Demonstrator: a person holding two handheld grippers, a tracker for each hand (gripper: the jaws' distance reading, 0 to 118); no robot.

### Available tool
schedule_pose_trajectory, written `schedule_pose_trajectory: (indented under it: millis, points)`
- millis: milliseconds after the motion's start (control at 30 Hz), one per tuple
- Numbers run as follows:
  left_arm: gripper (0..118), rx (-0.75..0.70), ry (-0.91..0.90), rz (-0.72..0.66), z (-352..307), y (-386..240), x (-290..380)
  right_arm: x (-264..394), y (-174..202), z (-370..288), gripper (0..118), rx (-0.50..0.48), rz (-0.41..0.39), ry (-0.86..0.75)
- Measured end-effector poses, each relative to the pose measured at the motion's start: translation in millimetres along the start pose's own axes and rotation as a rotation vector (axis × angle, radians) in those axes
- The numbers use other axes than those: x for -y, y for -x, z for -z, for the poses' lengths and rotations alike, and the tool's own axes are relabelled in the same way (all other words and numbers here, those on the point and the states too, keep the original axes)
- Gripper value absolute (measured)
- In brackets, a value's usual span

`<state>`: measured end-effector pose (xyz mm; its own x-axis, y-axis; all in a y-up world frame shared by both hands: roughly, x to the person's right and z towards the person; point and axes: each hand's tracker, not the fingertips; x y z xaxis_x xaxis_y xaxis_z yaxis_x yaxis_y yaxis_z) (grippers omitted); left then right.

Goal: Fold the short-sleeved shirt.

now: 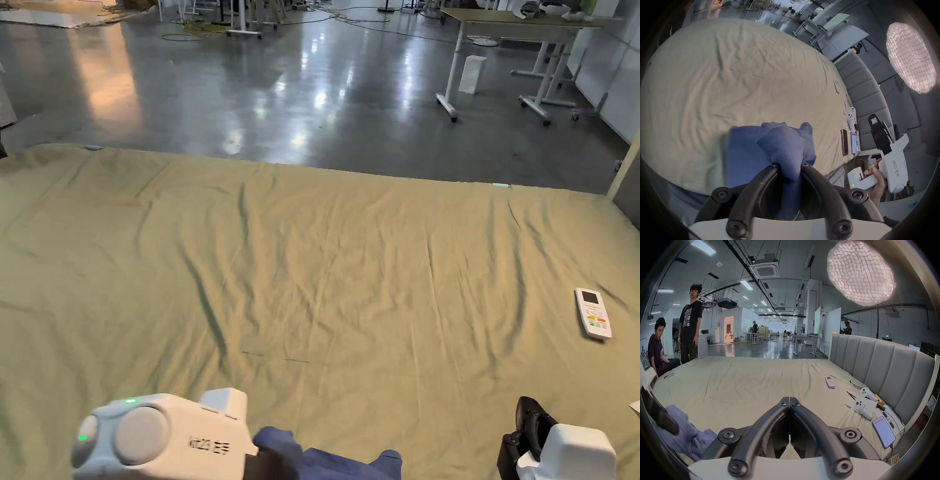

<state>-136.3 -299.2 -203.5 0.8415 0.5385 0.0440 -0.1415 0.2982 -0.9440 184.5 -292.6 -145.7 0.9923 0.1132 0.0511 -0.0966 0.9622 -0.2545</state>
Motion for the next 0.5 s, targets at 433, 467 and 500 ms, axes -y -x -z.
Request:
schedule_pose_trajectory:
  millis: [433, 467, 500]
  points:
    - [38, 0.008, 0.104, -0.072, 111.3, -22.7, 3.8, 8.3, -14.4, -5.5, 0, 0.036, 0.007, 0.022]
    - [55, 0.056, 0.089, -0.076, 107.8, -23.7, 3.2, 8.6, -14.8, -5.6, 0, 0.037, 0.007, 0.023]
    - [67, 0.105, 0.073, -0.075, 101.1, -24.8, 4.5, 8.8, -15.1, -6.0, 0, 0.037, 0.007, 0.023]
